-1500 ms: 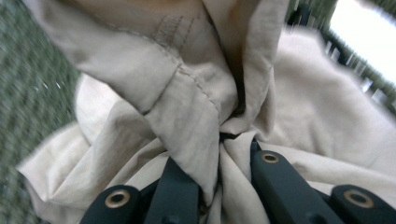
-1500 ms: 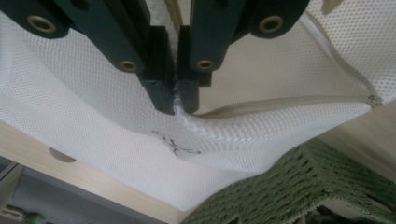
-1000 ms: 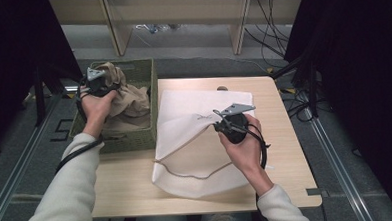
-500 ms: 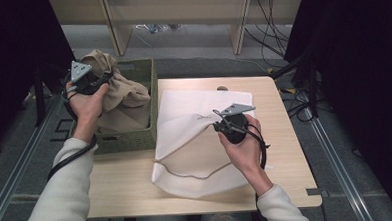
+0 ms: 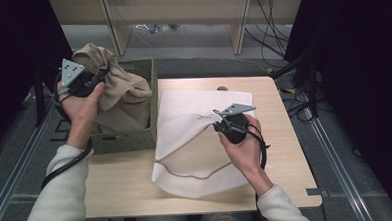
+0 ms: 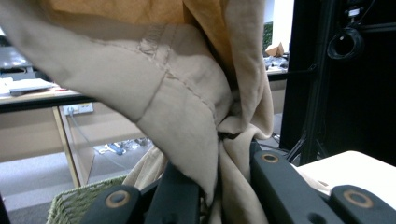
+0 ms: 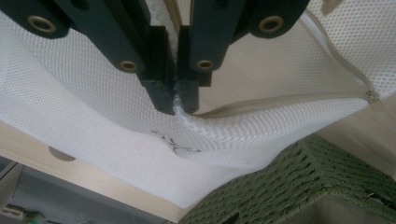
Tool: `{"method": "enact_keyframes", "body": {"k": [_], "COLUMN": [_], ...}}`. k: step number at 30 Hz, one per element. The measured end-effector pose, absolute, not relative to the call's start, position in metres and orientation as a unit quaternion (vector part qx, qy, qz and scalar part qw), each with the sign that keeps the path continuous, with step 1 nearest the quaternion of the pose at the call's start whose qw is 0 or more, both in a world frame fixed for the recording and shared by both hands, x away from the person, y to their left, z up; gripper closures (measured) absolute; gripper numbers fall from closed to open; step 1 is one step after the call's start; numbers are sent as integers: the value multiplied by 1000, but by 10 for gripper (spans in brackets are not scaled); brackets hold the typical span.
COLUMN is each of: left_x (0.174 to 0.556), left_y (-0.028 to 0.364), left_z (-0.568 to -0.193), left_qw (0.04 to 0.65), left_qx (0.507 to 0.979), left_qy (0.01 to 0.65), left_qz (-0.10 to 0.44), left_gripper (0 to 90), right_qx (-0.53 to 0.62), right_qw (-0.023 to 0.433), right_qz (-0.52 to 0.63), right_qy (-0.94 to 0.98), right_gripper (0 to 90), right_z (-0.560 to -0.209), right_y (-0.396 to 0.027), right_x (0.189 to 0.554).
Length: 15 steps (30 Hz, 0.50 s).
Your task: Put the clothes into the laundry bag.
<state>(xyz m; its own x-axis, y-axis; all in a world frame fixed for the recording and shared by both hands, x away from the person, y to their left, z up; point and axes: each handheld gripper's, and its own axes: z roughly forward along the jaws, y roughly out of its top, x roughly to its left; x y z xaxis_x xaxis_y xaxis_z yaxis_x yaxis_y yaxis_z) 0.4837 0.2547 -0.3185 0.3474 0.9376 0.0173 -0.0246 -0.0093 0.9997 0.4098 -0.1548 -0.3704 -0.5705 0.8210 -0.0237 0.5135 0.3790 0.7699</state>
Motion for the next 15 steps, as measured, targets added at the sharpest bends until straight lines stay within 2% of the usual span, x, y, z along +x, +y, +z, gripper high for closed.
{"method": "enact_keyframes", "body": {"k": [15], "left_x": [455], "left_y": [252], "left_z": [-291], "left_qw": [603], "left_qx": [571], "left_qy": [347], "left_qz": [435], "left_gripper": [837], "right_qx": [420], "right_qw": [203], "right_qz": [372], "right_qy": [802], "right_gripper": [878], "right_z": [-371], "right_y": [-155], "right_x": [410]}}
